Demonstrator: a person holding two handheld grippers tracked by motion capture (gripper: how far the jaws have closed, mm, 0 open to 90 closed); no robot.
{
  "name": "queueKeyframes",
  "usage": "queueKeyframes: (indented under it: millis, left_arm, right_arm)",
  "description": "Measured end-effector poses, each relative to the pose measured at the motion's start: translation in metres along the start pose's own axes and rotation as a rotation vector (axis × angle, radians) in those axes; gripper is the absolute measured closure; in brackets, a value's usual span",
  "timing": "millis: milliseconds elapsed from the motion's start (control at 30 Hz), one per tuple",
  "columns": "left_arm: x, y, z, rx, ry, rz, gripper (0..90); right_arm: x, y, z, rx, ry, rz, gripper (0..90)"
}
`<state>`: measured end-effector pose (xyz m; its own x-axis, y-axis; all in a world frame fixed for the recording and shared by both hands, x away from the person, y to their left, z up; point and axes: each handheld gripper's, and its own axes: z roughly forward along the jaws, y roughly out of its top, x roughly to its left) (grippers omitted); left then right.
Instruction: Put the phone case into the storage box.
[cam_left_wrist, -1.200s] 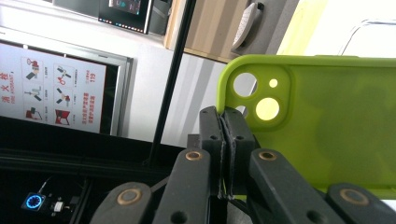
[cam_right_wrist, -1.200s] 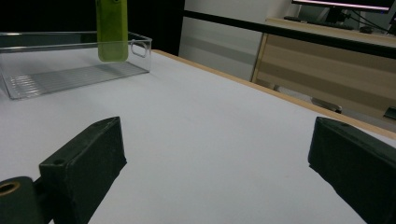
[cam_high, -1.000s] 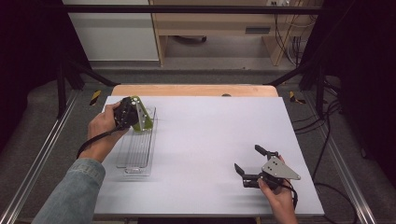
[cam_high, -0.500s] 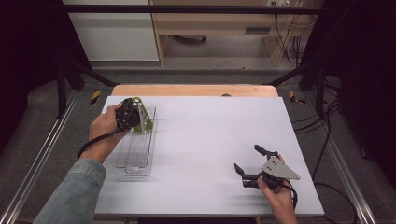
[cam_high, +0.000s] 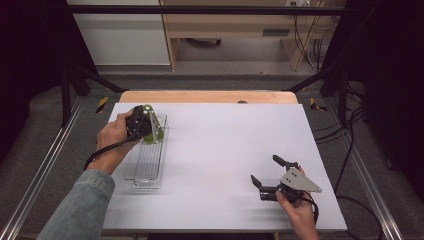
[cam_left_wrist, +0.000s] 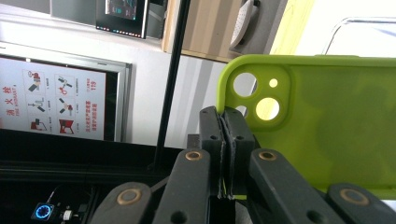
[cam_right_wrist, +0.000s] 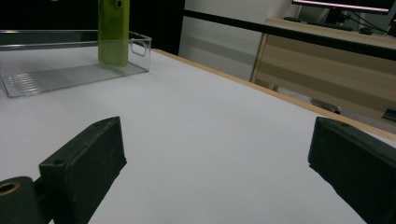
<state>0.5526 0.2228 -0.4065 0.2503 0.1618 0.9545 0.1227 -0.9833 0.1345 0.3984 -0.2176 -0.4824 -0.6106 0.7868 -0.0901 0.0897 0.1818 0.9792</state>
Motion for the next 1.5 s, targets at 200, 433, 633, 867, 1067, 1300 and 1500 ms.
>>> queueKeyframes:
  millis: [200,433,633,867,1067,1300,1500]
  left_arm:
    - [-0.001,0.000,0.002,-0.002,-0.004,0.001,87.7]
    - [0.002,-0.002,0.002,0.000,0.003,0.003,87.8]
    - [0.005,0.000,0.003,-0.003,0.014,0.009,87.7]
    - [0.003,0.000,0.006,-0.017,0.031,0.017,87.8]
    - [0.002,0.002,0.008,-0.027,0.035,0.018,87.7]
    - [-0.002,0.002,0.012,-0.027,0.046,0.036,87.7]
    - [-0.004,0.004,0.014,-0.036,0.047,0.038,87.7]
  right_arm:
    - [0.000,0.000,0.000,0.001,0.001,0.001,4.1]
    - [0.000,0.000,-0.001,-0.002,-0.001,0.002,4.1]
    - [0.000,0.000,-0.001,-0.002,-0.001,0.001,4.1]
    - [-0.001,0.000,-0.001,0.000,-0.002,0.000,4.1]
    - [-0.001,0.000,0.000,0.002,-0.004,-0.001,4.1]
    - [-0.002,0.000,0.000,0.002,-0.008,-0.001,4.1]
    - [-0.002,0.000,0.000,0.003,-0.006,-0.004,4.1]
